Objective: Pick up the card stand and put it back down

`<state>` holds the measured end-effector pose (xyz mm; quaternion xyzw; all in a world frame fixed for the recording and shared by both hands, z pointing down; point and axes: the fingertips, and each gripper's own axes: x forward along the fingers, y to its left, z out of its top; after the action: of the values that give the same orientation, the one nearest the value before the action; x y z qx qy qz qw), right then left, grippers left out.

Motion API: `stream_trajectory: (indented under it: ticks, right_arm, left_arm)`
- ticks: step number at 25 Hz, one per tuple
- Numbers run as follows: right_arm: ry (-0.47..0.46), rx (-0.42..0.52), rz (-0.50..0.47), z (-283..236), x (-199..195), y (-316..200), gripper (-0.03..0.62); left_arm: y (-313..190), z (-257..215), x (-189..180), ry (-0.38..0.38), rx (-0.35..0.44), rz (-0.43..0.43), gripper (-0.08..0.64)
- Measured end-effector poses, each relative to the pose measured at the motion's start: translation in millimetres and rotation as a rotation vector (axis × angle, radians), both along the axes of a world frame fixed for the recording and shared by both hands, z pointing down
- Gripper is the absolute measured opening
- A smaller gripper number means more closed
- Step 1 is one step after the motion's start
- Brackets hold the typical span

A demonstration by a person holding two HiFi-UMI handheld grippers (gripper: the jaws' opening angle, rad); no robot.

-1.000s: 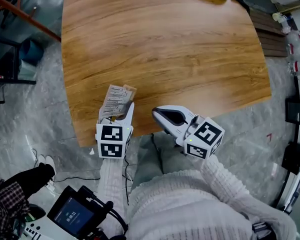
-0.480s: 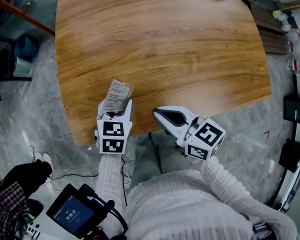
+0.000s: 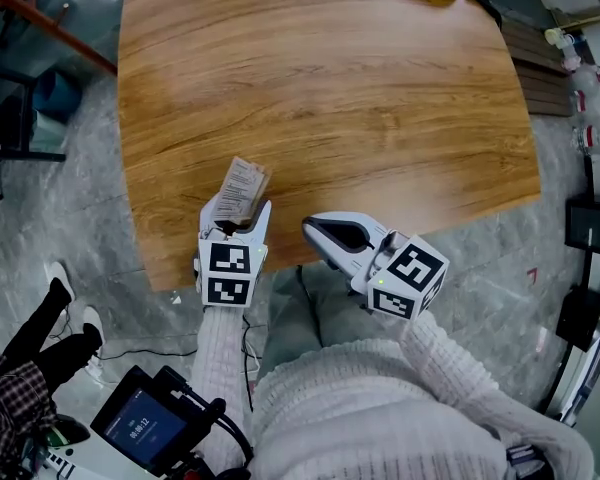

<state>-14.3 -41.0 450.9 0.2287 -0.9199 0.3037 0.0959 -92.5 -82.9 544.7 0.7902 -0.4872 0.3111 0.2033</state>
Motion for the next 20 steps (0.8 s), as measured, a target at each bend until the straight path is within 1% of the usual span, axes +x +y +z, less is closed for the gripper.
stream_trajectory:
  ticks: [3, 11, 13, 15, 20]
  right_arm:
    - [0.001, 0.013, -0.017, -9.8, -5.1, 5.2, 0.0]
    - [-0.012, 0.049, -0.044, -22.8, -9.7, 14.0, 0.0]
    - [-0.022, 0.074, -0.052, -31.7, -11.9, 14.8, 0.0]
    - [-0.029, 0.103, -0.063, -40.9, -15.9, 12.8, 0.0]
    - [-0.018, 0.148, -0.085, -55.4, -24.6, 10.5, 0.0]
  left_arm:
    - [10.2, -11.0, -2.4, 0.007, 0.004, -0.004, 0.232]
    - [32.8, -26.1, -17.2, 0.04, 0.0, -0.085, 0.23]
    - [38.1, -35.8, -22.5, 0.028, 0.017, -0.096, 0.226]
    - [40.0, -50.8, -26.0, 0.033, 0.046, -0.103, 0.213]
    - [45.0, -98.2, -18.5, 0.115, 0.126, -0.1, 0.148]
